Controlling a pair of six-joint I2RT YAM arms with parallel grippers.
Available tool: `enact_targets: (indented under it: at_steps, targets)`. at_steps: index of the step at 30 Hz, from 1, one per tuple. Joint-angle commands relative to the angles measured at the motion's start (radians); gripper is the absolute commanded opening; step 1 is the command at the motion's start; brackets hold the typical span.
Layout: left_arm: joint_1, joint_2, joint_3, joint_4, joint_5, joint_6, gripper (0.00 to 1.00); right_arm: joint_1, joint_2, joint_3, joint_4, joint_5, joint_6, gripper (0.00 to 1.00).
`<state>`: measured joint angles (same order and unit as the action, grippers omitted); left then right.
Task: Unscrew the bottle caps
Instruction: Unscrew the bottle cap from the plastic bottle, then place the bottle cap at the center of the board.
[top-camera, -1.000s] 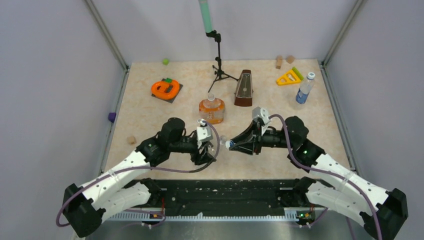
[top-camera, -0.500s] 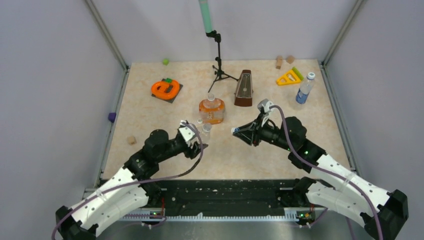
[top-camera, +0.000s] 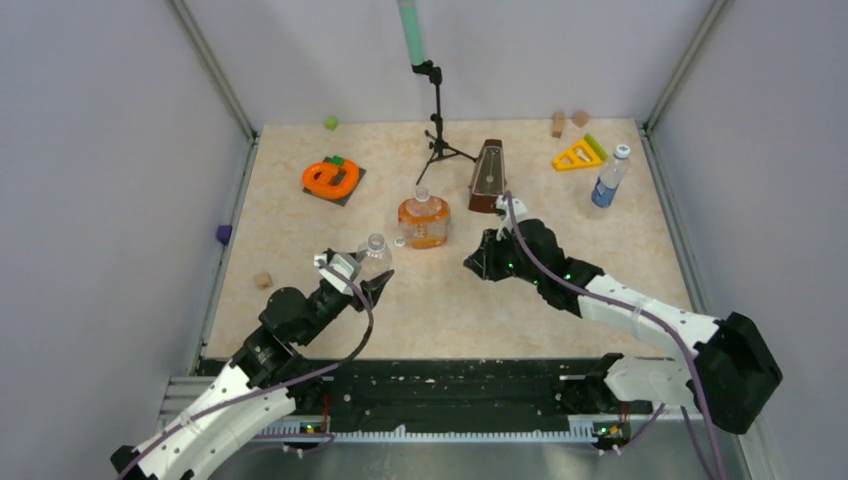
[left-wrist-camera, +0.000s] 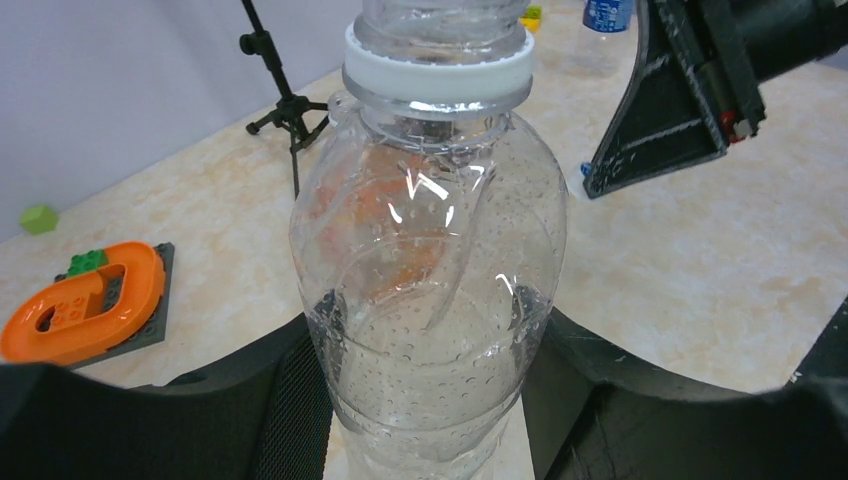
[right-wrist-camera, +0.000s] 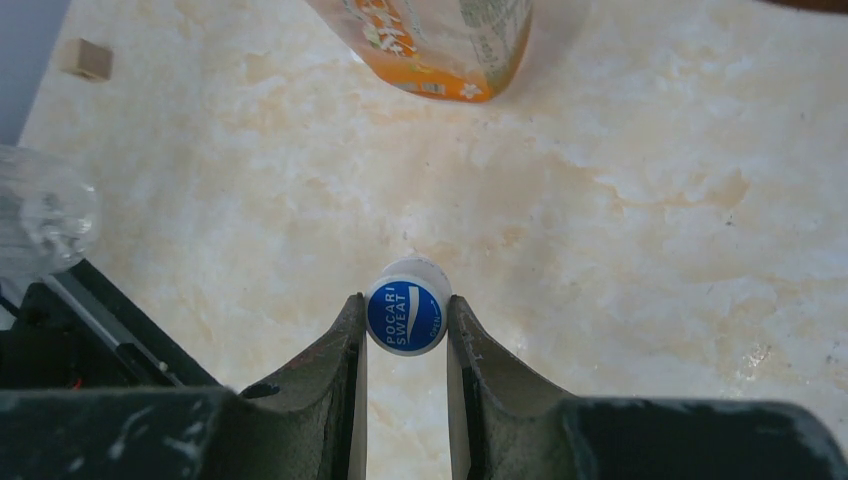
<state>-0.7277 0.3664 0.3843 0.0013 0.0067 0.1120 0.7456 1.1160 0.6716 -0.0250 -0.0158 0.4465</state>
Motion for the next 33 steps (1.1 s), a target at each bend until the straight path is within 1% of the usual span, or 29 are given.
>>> enact_targets:
  at_steps: [1, 8, 12, 15, 20, 25, 28, 33]
  targets:
    - [0.002, -0.026, -0.011, 0.070, -0.075, -0.027, 0.00, 0.010, 0.127, 0.098, 0.018, 0.021, 0.060, 0.00]
    - [0.002, -0.033, -0.018, 0.055, -0.129, -0.038, 0.00, 0.019, 0.322, 0.180, 0.058, 0.020, 0.109, 0.00]
    - [0.002, -0.048, -0.019, 0.051, -0.152, -0.043, 0.00, 0.049, 0.419, 0.215, 0.084, 0.020, 0.118, 0.00]
    - [0.002, -0.061, -0.021, 0.048, -0.179, -0.055, 0.00, 0.080, 0.504, 0.276, 0.074, 0.020, 0.105, 0.00]
    - [0.002, -0.086, -0.033, 0.042, -0.254, -0.079, 0.00, 0.153, 0.636, 0.410, -0.004, 0.099, 0.072, 0.00]
    - [0.002, -0.117, -0.035, 0.034, -0.277, -0.078, 0.00, 0.192, 0.714, 0.454, 0.018, 0.135, 0.103, 0.00]
    - [0.002, -0.130, -0.043, 0.034, -0.286, -0.078, 0.00, 0.226, 0.760, 0.498, -0.003, 0.194, 0.106, 0.04]
    - [0.001, -0.133, -0.051, 0.031, -0.300, -0.083, 0.00, 0.258, 0.805, 0.539, -0.009, 0.257, 0.119, 0.06]
